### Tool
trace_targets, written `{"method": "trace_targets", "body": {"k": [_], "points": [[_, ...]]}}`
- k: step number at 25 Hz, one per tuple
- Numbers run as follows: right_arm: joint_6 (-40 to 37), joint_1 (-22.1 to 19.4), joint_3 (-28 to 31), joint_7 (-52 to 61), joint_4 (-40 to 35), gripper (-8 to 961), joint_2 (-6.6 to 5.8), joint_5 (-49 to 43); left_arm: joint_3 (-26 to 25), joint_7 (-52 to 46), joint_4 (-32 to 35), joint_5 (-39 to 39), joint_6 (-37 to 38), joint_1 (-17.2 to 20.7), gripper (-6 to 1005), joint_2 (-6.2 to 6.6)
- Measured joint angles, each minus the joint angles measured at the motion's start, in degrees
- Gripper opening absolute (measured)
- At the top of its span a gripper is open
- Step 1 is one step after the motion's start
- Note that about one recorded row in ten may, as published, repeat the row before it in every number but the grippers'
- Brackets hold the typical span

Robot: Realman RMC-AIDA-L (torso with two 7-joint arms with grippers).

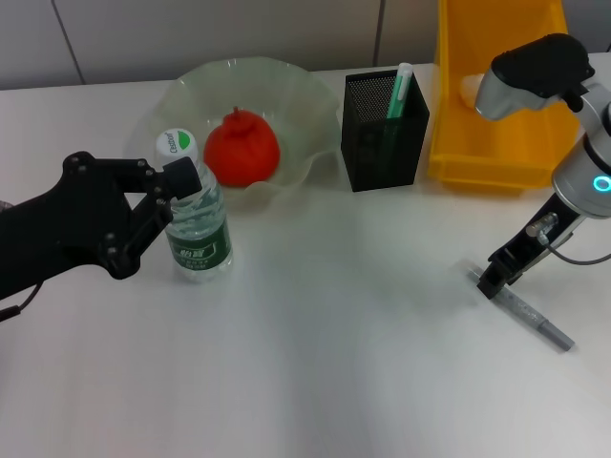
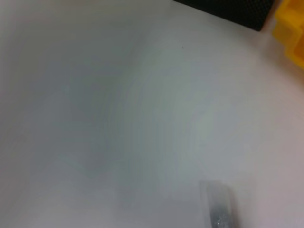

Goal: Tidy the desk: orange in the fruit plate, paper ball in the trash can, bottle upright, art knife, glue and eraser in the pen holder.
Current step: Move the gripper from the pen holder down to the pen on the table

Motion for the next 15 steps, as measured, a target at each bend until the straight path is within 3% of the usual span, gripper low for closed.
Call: {"method": "trace_targets", "body": {"k": [15], "points": [[1.2, 0.4, -1.6, 0.2, 1.3, 326, 0.0, -0.7, 0.0, 0.9, -0.8, -1.2, 0.9, 0.6, 6, 0.09]]}}
